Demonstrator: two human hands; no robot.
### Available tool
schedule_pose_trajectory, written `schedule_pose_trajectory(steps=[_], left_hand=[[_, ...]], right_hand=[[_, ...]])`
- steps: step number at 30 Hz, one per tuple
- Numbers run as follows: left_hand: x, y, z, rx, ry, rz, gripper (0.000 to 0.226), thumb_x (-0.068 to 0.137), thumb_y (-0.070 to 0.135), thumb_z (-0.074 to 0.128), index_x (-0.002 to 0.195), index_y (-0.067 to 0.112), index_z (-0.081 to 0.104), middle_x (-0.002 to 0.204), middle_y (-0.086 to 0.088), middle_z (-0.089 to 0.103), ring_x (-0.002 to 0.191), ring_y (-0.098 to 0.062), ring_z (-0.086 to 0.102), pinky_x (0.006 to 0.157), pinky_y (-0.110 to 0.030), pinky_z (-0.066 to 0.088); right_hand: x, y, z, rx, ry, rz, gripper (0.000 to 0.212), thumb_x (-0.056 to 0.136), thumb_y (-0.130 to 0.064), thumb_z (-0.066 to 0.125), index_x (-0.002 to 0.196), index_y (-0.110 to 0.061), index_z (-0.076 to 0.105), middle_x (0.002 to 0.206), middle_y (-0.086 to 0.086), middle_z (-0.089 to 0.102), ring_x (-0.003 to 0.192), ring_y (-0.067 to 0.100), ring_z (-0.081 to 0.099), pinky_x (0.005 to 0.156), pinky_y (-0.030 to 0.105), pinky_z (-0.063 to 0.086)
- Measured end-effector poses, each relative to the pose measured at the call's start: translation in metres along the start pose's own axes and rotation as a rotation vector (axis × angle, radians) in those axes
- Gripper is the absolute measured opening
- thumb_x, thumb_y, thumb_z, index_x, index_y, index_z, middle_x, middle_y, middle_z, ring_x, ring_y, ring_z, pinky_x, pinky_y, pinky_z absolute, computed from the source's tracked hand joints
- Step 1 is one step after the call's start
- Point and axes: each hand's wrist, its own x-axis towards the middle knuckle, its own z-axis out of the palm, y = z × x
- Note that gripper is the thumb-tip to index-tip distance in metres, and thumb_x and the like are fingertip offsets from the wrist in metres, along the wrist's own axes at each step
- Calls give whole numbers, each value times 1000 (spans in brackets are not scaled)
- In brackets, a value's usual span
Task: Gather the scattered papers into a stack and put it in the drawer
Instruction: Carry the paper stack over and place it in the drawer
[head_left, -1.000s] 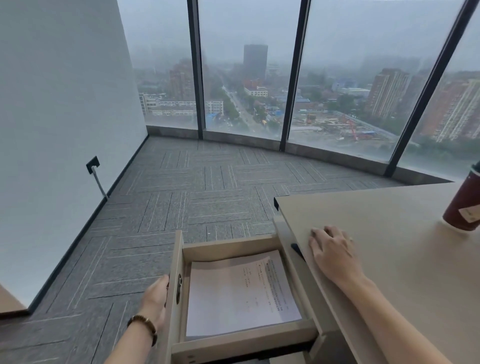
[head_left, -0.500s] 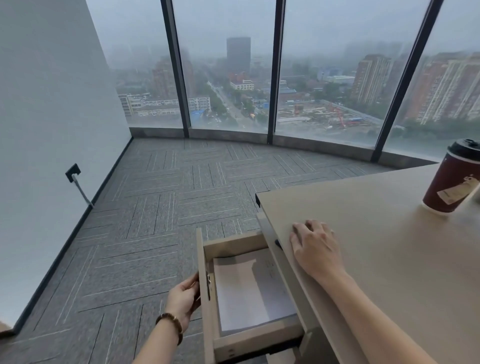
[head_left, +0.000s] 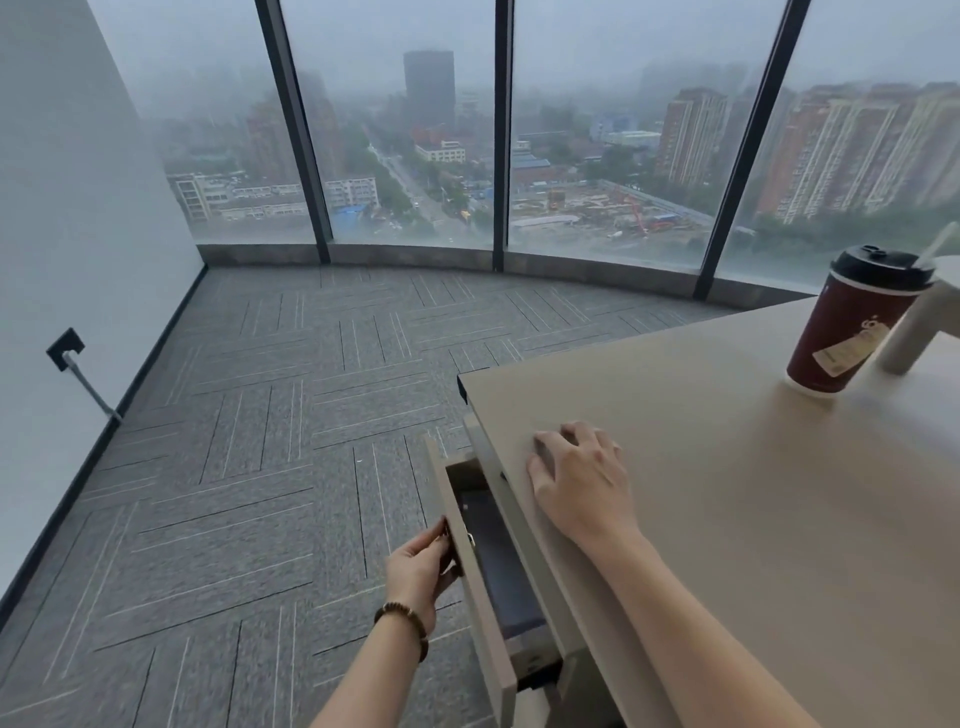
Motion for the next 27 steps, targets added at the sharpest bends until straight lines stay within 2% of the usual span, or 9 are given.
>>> schedule_pose_trajectory(steps=[3, 7, 12, 16, 19, 27], left_hand=[[5, -9, 21, -31, -10, -29, 29, 94, -6, 56, 120, 0, 67, 113, -20, 71, 111, -35, 66, 79, -39, 60], [13, -20, 41, -38, -31, -31, 30, 94, -7, 56, 123, -2, 65, 114, -22, 69, 105, -35, 65, 90, -47, 55], [16, -27, 56, -54, -20, -25, 30, 94, -9, 53, 121, -2, 65, 98, -16, 71, 99, -32, 63, 89, -46, 55], [12, -28, 62, -81, -6, -20, 32, 95, -10, 51, 122, -2, 64, 101, -16, 71, 103, -35, 64, 92, -47, 53], [11, -28, 67, -88, 33, -22, 31, 93, -11, 51, 119, -2, 66, 98, -15, 71, 98, -34, 64, 89, -46, 53], [13, -22, 60, 17, -24, -33, 32, 94, -8, 53, 123, 0, 64, 111, -18, 70, 100, -30, 64, 88, -42, 56]], right_hand=[[3, 4, -1, 55, -19, 32, 36, 95, -45, 52, 125, -31, 65, 137, 0, 52, 130, 22, 42, 112, 35, 26], [4, 6, -3, 89, -17, 51, 37, 92, -48, 56, 125, -34, 66, 136, -4, 53, 130, 20, 43, 110, 35, 27], [5, 6, -2, 95, -5, 49, 36, 92, -48, 56, 124, -33, 66, 135, -3, 53, 130, 19, 43, 110, 34, 27], [5, 5, 1, 71, 12, 44, 34, 92, -47, 55, 120, -32, 67, 133, -2, 53, 127, 21, 43, 110, 35, 27], [5, 3, 2, 62, 23, 42, 32, 92, -46, 54, 117, -30, 67, 132, 0, 53, 126, 22, 44, 109, 36, 27], [5, 4, 4, 70, 18, 43, 34, 92, -47, 55, 120, -32, 67, 136, -2, 52, 129, 20, 43, 110, 35, 27]])
